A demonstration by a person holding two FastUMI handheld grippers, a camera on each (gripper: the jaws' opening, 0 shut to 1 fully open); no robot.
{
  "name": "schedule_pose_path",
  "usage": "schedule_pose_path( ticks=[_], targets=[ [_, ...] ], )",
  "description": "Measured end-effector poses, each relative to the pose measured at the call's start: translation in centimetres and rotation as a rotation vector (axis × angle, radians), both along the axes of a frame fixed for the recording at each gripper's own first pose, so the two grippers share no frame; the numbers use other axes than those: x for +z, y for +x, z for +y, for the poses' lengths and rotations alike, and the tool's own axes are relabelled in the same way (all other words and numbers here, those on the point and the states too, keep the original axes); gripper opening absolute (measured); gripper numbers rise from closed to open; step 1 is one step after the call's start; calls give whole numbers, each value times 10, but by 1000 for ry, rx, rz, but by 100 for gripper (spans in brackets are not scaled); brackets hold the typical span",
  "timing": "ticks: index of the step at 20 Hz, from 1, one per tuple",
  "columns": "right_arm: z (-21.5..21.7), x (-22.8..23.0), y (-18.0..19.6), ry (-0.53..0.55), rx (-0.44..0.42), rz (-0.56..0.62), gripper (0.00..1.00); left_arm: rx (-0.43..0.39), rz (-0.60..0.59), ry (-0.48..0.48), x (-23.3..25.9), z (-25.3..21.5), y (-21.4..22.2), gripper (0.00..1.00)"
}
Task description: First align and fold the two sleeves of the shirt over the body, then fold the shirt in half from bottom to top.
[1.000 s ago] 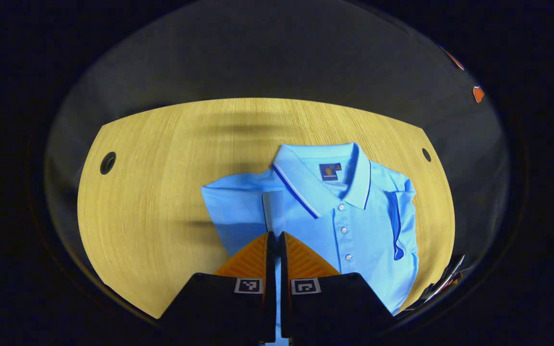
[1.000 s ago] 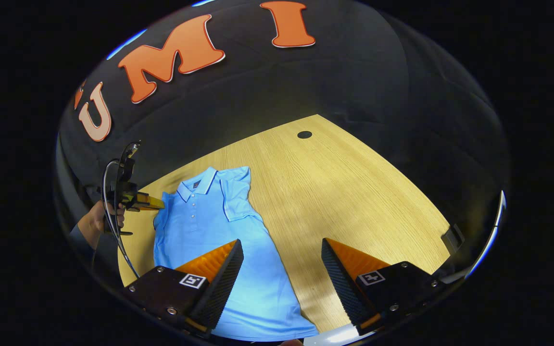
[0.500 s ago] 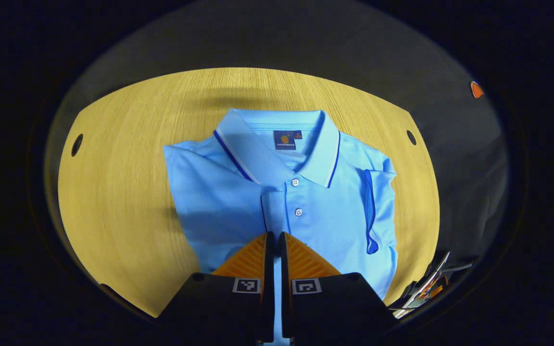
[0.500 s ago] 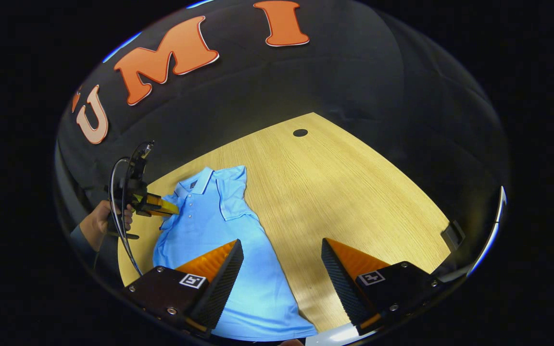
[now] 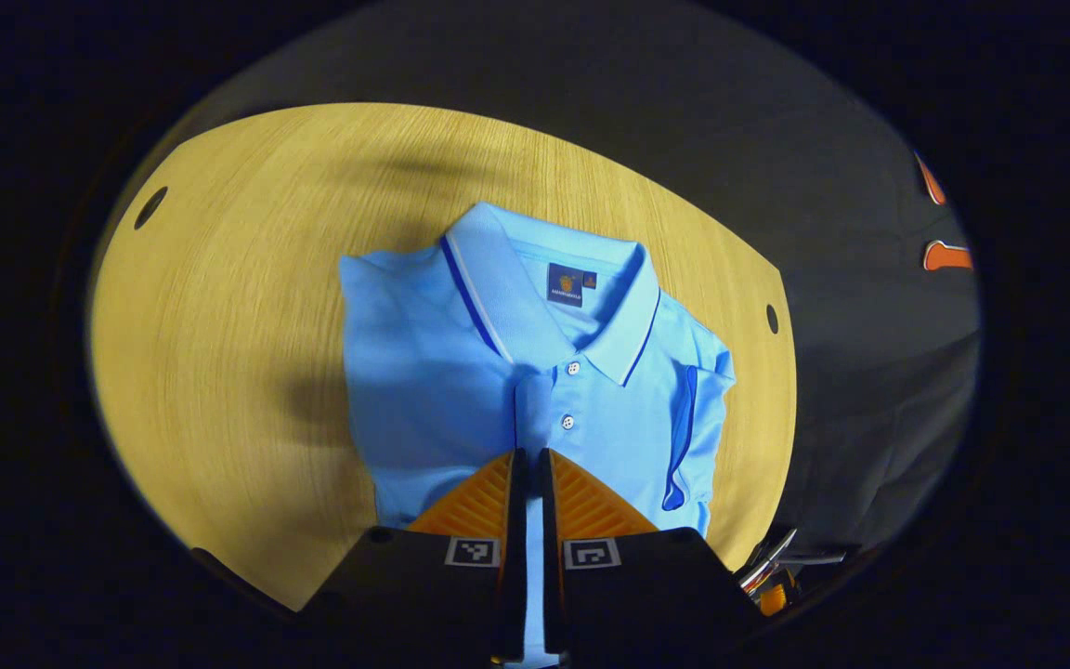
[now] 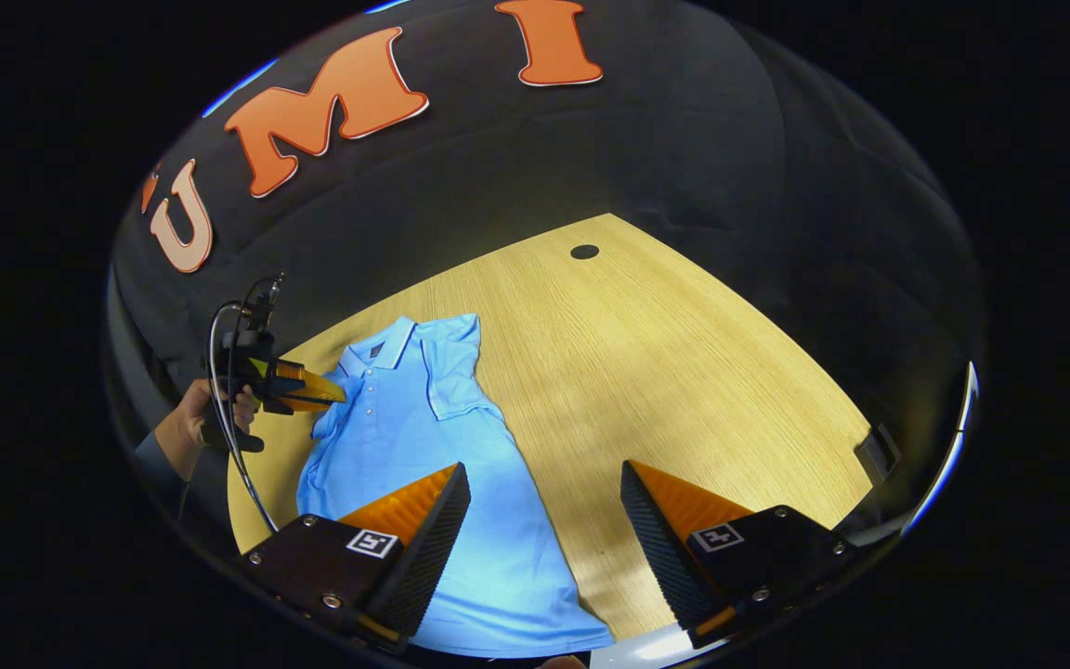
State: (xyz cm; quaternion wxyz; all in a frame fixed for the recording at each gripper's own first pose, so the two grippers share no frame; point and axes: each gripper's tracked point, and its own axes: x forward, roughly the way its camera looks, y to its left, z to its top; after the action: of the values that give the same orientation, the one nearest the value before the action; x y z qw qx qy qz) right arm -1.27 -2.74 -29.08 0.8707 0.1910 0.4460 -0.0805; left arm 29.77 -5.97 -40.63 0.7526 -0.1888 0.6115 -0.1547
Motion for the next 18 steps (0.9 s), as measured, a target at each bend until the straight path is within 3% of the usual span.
schedule_pose_path(
  ticks=[2,3,5,7,8,11,12,13,14,18],
  targets=[
    [2,1,0,4,0,-3,99,-17,-32,-16,7,-5,3,17],
    [3,1,-1,7,1,-6,99,-21,-43,-25,10,-8,4,12],
    [7,2,1,6,8,-8,98,-41,-35,-26,8,-15,0,14],
    [9,3,-1,1,15,-8,99,-47,-21,-62,14,-22,-5,25],
    [10,3,-1,0,18,-8,99,-54,-19,-91,20,-26,-8,38],
    [18,2,-9,1,17,-3,99,-82,-11,-116,25,-28,-15,40],
    [18,2,-9,-1,16,-6,99,-92,-15,-113,26,-26,-17,54],
    [19,3,-10,-1,15,-8,99,-100,-25,-111,28,-24,-18,59],
    [19,3,-10,-4,15,-8,99,-114,-44,-99,29,-19,-20,75],
    [27,5,-7,-10,27,-14,99,-188,-137,-8,31,2,-31,100]
  ],
)
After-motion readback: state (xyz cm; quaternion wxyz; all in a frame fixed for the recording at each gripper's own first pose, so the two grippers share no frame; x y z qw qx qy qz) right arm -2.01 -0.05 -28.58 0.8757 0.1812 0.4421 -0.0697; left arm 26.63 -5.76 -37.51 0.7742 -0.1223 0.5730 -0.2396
